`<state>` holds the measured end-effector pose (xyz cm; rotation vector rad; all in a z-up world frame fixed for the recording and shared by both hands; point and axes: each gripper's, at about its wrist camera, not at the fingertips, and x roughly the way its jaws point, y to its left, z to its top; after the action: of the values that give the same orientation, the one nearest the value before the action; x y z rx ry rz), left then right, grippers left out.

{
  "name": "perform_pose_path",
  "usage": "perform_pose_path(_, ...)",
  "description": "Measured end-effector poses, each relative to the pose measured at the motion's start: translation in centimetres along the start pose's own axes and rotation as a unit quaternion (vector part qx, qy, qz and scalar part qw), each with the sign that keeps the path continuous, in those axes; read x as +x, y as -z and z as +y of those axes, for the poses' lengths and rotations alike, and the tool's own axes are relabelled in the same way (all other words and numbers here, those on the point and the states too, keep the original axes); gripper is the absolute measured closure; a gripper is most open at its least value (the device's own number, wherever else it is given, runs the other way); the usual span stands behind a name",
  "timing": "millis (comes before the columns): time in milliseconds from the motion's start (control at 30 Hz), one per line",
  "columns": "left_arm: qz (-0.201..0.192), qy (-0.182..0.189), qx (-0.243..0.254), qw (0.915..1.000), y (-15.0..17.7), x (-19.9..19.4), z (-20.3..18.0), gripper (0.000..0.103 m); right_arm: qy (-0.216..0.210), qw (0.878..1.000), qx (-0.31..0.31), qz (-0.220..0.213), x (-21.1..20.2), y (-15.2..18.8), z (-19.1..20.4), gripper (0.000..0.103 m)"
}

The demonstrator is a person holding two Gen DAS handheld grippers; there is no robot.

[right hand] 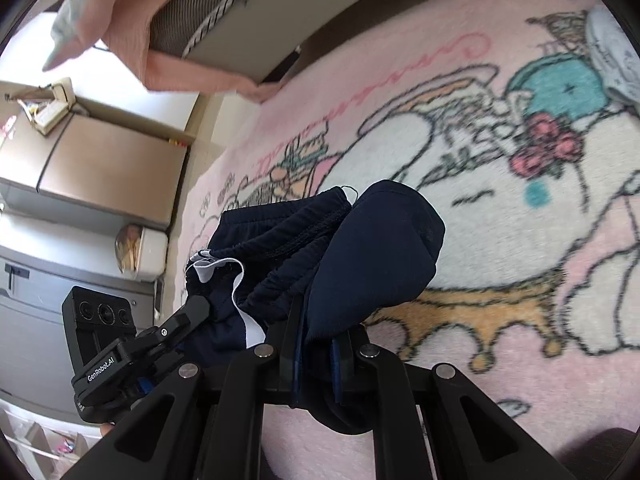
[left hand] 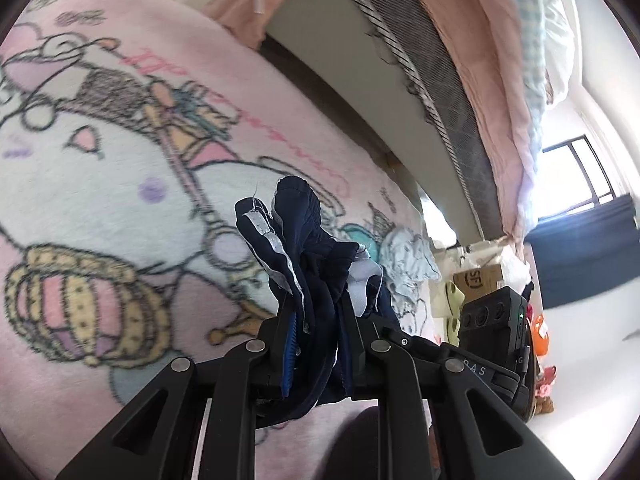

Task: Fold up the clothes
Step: 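Lift the folded navy pants off the rug with both grippers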

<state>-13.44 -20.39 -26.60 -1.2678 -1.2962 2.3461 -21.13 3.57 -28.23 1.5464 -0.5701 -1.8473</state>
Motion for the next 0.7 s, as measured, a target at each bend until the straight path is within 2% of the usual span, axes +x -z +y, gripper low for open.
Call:
perform_pose_path(133,0.022,0.014,0.006,0.9997,-0.4,2.2,-2.6,0.088,0.004,1.000,0.014,-0.017,-2.8,-0.6,-1.2,0.095)
perform_pose_path(400,0.072,0.029,0.050,0.9957,-0.7,7.2,-8.8,0.088,0.021,0.995,0.068,-0.066,-9.1,-1.3,-5.0,0.095)
perform_pose_path(700,0.138,0.045,0.115,0.9828,0.7,12.9,-16.9,0.088,0.044,0.984,0.115,-0.129,-16.7,-0.9,-9.0,0.095)
